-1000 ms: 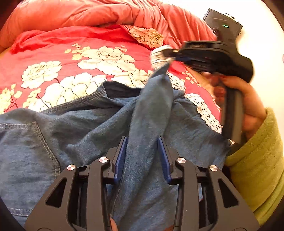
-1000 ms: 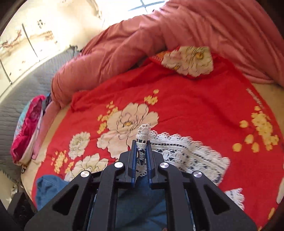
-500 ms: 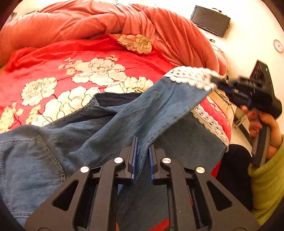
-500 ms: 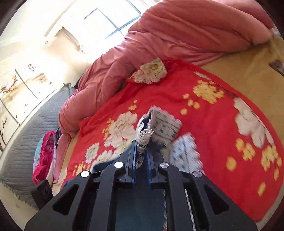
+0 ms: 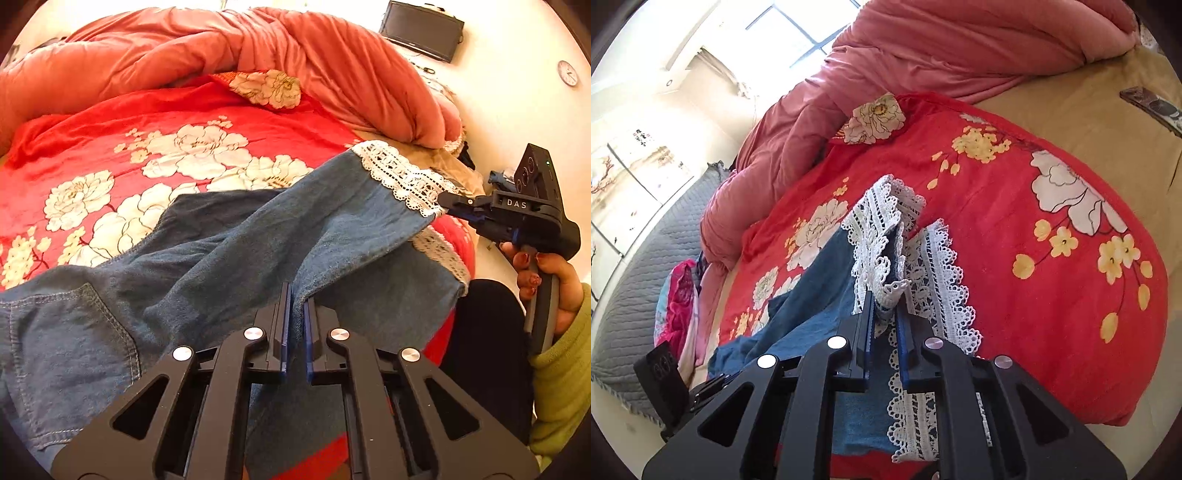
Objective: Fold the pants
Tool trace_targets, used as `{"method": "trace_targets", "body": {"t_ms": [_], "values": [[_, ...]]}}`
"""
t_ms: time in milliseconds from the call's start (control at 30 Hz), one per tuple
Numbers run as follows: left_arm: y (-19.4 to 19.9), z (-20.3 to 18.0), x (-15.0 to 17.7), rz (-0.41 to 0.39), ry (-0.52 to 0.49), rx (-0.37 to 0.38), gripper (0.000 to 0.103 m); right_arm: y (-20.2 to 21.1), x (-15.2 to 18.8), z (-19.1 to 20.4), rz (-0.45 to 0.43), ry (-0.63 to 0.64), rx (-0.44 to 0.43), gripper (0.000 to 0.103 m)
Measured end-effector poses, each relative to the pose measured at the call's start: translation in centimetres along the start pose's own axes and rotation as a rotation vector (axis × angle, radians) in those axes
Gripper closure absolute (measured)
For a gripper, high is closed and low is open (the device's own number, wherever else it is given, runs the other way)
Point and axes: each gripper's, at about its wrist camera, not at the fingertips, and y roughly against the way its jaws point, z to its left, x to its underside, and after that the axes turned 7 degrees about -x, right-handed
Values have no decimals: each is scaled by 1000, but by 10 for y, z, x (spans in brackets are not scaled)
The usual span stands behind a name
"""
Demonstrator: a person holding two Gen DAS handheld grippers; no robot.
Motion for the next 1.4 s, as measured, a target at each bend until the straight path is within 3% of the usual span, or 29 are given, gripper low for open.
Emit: {"method": "trace_targets", "body": {"t_ms": [233,900,967,1100,1233,1300,1400], "values": [[25,-15,4,-36,-65,19,102,24,12,0,38,-11,-1,93],[27,-18,39,50,-121,-9,102,35,55,-11,193,-32,87,92],[24,-20,41,64,-134,-18,102,36,56,-12,202,-29,101,88],[23,-24,43,76,-158,-19,102,50,54,-20,183,-38,138,69],[18,-25,44,103,-163,-26,102,58,44,-28,140,-15,119,68],[13,-25,46,122,-163,-35,102,52,39,-29,156,8,98,59],[11,-25,46,129,-162,-34,102,31,32,-32,195,65,87,58]]}}
